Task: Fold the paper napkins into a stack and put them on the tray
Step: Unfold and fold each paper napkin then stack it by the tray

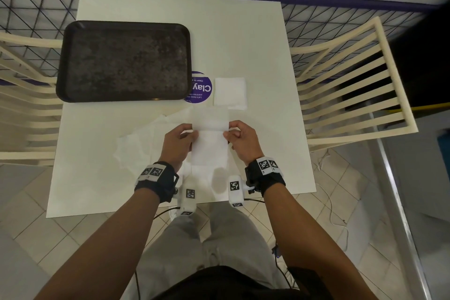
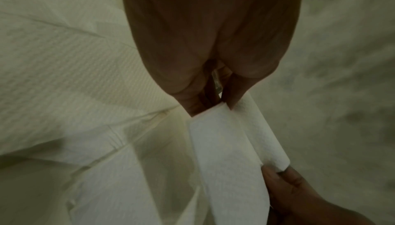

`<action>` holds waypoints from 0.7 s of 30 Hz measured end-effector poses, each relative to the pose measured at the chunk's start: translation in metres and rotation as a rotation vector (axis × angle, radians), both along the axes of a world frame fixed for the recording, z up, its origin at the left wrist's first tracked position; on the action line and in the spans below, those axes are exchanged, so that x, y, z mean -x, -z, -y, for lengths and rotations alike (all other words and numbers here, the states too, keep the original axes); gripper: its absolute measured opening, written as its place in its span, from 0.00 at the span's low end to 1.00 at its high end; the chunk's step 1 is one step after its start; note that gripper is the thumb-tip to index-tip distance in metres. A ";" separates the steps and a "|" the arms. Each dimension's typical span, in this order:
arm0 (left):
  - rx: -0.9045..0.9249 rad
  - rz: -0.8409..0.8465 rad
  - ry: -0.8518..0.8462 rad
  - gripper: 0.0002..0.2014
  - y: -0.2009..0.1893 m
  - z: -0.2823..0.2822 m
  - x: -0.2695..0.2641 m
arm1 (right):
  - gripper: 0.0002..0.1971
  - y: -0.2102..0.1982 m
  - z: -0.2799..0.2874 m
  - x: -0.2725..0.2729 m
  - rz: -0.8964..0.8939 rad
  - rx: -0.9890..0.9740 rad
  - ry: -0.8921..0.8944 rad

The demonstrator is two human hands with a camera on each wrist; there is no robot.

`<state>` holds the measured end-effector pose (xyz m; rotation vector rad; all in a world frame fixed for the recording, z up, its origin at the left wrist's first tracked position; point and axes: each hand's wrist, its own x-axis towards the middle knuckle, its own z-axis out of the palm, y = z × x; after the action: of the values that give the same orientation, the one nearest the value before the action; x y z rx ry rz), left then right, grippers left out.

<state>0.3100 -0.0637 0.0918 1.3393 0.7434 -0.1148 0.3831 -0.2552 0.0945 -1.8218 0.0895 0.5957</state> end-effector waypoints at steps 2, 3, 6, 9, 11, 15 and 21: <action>0.042 0.004 -0.005 0.09 -0.001 -0.001 0.000 | 0.08 -0.002 -0.001 0.001 -0.005 0.002 0.012; 0.046 0.005 -0.001 0.10 -0.001 -0.001 0.000 | 0.08 -0.003 -0.001 0.001 -0.017 0.000 0.028; 0.032 0.009 0.007 0.11 -0.002 -0.002 0.000 | 0.11 -0.006 -0.004 0.002 -0.086 -0.035 0.107; 0.039 -0.006 0.000 0.14 -0.002 -0.003 0.000 | 0.14 -0.005 -0.004 0.000 -0.155 -0.095 0.175; 0.056 -0.009 -0.013 0.16 -0.003 -0.003 -0.001 | 0.12 -0.005 -0.003 0.000 -0.160 -0.113 0.188; 0.065 -0.005 -0.029 0.15 -0.002 -0.004 0.000 | 0.05 -0.004 -0.001 0.003 -0.088 -0.059 0.125; -0.042 0.012 -0.012 0.05 0.008 -0.007 0.000 | 0.14 -0.001 -0.002 0.003 -0.040 -0.067 0.060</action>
<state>0.3103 -0.0569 0.0841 1.3739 0.7468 -0.0820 0.3806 -0.2537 0.0950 -1.7366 0.1496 0.5863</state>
